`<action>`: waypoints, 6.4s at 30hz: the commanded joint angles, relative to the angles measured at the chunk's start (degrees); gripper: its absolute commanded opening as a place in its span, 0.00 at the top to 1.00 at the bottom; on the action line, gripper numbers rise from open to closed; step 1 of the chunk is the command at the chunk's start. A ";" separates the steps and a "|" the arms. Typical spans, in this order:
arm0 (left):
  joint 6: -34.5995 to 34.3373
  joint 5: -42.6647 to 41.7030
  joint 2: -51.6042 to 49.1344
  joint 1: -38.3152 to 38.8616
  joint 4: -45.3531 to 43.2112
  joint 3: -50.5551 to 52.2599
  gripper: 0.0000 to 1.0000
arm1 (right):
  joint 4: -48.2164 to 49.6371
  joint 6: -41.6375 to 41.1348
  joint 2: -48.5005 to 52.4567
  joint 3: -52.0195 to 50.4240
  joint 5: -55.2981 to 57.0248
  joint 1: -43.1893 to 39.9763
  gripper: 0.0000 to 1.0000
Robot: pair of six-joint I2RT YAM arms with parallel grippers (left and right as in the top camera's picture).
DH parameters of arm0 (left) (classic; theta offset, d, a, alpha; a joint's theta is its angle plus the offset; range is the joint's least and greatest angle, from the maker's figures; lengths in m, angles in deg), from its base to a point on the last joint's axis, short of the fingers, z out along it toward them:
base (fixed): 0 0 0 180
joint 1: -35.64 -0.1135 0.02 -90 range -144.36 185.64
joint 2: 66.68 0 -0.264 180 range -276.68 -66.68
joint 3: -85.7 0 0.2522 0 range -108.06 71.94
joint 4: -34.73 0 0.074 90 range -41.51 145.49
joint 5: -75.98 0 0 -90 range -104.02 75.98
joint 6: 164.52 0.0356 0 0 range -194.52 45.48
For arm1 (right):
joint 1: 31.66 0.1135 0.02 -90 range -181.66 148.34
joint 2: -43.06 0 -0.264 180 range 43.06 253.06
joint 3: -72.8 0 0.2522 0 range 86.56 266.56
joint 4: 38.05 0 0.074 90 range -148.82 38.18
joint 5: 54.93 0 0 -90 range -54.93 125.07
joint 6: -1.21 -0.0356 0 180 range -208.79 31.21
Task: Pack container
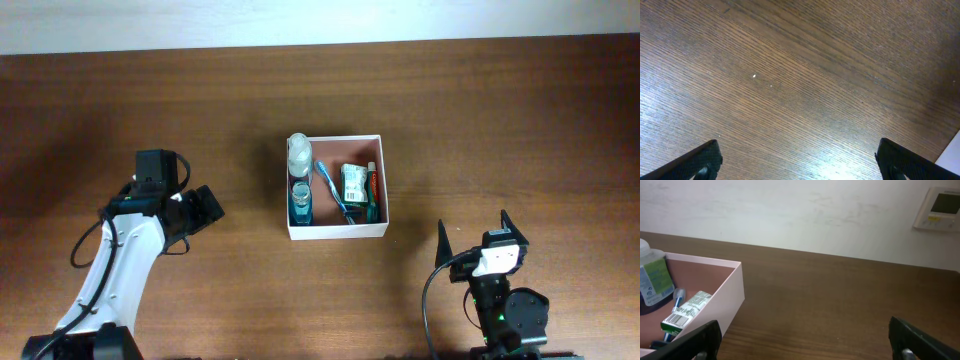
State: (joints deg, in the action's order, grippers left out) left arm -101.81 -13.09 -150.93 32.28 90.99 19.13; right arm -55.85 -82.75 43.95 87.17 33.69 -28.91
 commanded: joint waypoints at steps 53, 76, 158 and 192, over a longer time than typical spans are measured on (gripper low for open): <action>0.11 0.39 82.42 -0.17 7.50 27.21 0.00 | -0.26 -0.07 -0.70 -0.28 -0.37 -0.57 0.02; 5.31 0.37 83.91 -0.13 -32.57 43.34 0.00 | -0.26 -0.04 -0.70 -0.28 -0.37 -0.57 0.02; 26.08 -0.52 83.91 3.21 -37.77 52.26 0.00 | -0.26 -0.04 -0.68 -0.28 -0.37 -0.57 0.02; 26.08 -0.55 83.91 3.21 -37.77 52.26 0.00 | -0.26 -0.04 -0.70 -0.28 -0.37 -0.57 0.02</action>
State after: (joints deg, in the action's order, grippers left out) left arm -77.05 -13.55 -67.53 35.26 53.20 70.88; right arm -55.85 -82.75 43.95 87.17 33.66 -29.00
